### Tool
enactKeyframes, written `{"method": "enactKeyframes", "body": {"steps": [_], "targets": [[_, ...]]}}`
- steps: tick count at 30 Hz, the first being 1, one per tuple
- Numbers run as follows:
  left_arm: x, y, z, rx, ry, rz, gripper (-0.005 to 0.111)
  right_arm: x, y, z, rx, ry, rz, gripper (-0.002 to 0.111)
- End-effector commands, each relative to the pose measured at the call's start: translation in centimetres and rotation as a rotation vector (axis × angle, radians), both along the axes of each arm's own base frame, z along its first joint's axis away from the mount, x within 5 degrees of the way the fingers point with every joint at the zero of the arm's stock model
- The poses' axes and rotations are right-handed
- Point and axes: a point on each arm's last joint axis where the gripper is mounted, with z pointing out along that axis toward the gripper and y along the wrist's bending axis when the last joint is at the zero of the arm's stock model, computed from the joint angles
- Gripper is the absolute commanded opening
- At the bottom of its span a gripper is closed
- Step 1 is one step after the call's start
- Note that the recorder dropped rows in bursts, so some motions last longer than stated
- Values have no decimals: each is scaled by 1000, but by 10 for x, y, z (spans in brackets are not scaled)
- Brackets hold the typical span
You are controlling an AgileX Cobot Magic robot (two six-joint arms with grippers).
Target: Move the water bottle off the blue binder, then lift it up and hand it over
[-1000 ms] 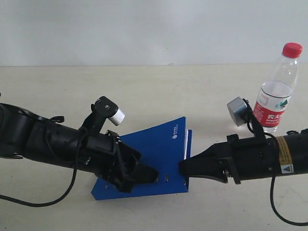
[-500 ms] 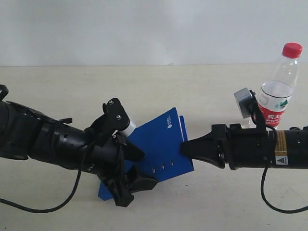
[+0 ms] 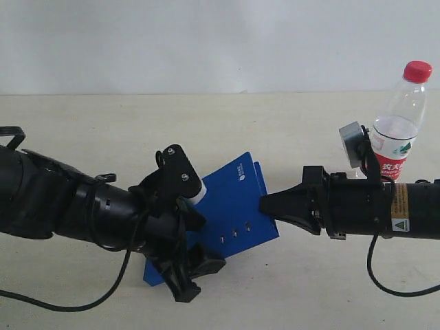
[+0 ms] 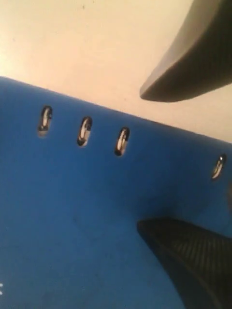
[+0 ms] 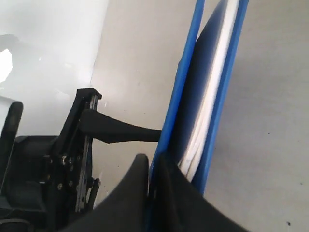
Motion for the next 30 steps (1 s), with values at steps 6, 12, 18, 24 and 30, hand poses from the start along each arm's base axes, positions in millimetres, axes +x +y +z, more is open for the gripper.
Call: {"method": "enactKeyframes", "body": {"steps": [6,12,18,24,30], "targets": [[3,15,-18,280,-99,154,59,1,3,11,103,15,11,0],[3,16,-18,290,-103,167,42,-4,4,10,87,33,61,0],[-6,2,-19,164,-24,58,41,-5,4,9,95,72,60,0],[-4,6,-33,228,-15,80,8,-8,5,8,79,77,99,0],[8,18,-30,356,-107,183,4,-15,5,5,35,36,187,0]]}}
